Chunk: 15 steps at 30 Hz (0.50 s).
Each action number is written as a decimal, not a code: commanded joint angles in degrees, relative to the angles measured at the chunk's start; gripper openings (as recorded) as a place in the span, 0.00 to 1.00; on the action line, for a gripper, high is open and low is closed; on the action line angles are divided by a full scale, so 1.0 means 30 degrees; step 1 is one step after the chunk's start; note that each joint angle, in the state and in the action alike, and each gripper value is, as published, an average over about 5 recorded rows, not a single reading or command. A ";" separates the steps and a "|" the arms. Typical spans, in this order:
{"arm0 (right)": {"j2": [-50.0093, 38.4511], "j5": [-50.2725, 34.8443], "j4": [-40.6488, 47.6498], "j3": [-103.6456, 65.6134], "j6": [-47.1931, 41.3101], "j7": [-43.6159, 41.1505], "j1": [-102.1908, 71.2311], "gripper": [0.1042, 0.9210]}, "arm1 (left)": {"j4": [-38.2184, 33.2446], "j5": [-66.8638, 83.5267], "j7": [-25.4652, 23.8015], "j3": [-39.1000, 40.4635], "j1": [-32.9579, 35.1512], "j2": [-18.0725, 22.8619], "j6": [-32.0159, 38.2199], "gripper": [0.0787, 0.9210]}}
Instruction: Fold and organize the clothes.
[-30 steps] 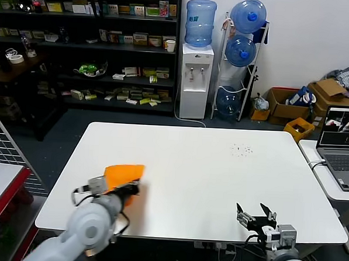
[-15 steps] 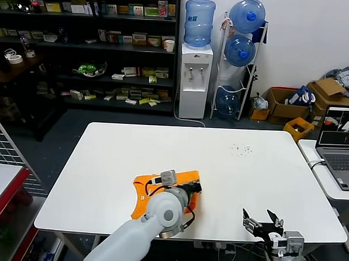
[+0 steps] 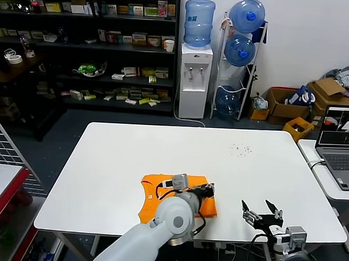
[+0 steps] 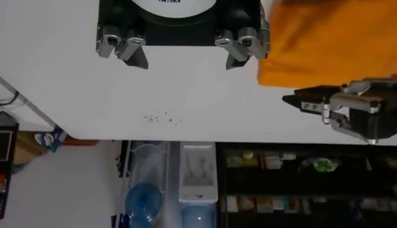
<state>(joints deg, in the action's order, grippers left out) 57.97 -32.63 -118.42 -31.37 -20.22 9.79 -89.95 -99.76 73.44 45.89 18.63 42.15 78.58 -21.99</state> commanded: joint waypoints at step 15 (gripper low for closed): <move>0.5354 0.5024 0.2527 -0.4751 1.0522 -0.7297 -0.0692 0.88 | -0.3771 -1.9562 -1.7818 -1.4879 1.7928 -0.0848 1.7391 0.84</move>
<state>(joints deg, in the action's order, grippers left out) 62.82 -27.21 -111.99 -39.43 -1.17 -5.07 -90.99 -109.81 40.44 14.76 -7.44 73.95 66.62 1.65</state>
